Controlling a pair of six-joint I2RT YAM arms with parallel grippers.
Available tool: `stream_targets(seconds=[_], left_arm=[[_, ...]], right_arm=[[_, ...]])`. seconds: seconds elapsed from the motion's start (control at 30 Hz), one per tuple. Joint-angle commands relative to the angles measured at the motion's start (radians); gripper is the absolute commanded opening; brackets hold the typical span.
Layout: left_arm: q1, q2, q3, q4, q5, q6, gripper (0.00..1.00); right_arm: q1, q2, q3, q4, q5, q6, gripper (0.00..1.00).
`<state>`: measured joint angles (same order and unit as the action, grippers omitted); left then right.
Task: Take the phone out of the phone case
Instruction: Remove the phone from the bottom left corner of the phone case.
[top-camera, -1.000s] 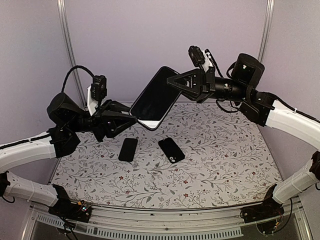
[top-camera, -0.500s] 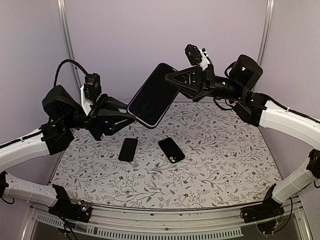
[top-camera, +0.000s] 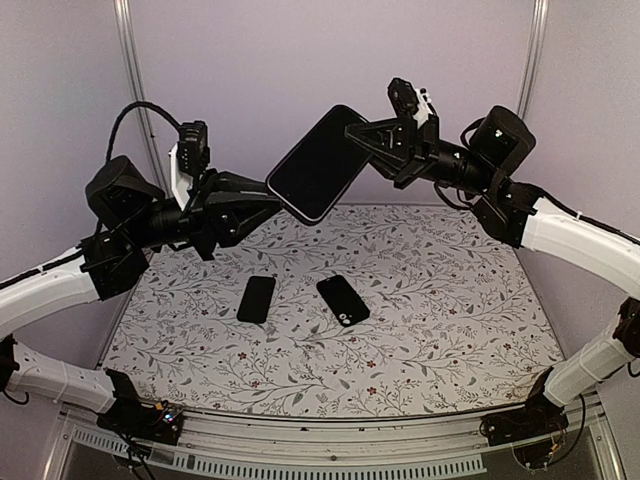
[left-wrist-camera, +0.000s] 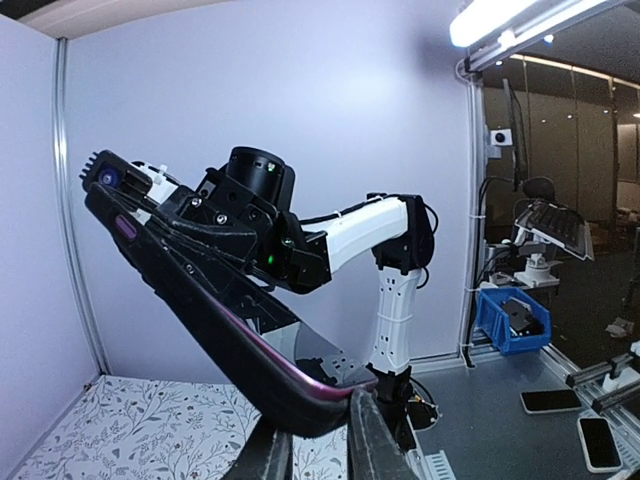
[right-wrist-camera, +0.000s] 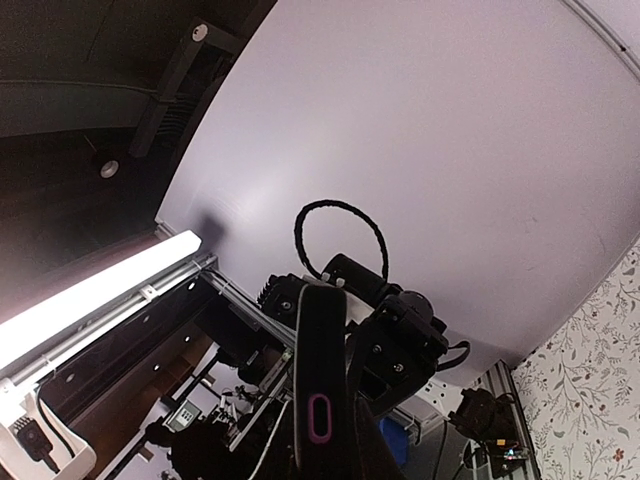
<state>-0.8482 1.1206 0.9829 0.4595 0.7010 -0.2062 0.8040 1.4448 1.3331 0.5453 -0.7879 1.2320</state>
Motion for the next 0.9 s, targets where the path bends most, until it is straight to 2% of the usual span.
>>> stream_targets(seconds=[0.0, 0.17, 0.33, 0.53, 0.87], left_arm=[[0.035, 0.136, 0.022, -0.123, -0.413, -0.103, 0.06], [0.031, 0.216, 0.083, -0.232, -0.507, -0.056, 0.05], [0.031, 0.237, 0.051, -0.242, -0.596, 0.040, 0.04], [0.036, 0.225, -0.009, -0.205, -0.630, 0.088, 0.05], [0.045, 0.306, 0.046, -0.209, -0.635, -0.003, 0.04]], right_arm=[[0.097, -0.001, -0.019, -0.013, -0.108, 0.017, 0.00], [0.098, -0.010, -0.018, -0.005, -0.094, 0.024, 0.00], [0.098, -0.025, -0.018, -0.003, -0.077, 0.041, 0.00], [0.099, -0.037, -0.029, 0.042, -0.073, 0.067, 0.00], [0.114, -0.045, -0.063, 0.052, -0.043, 0.053, 0.00]])
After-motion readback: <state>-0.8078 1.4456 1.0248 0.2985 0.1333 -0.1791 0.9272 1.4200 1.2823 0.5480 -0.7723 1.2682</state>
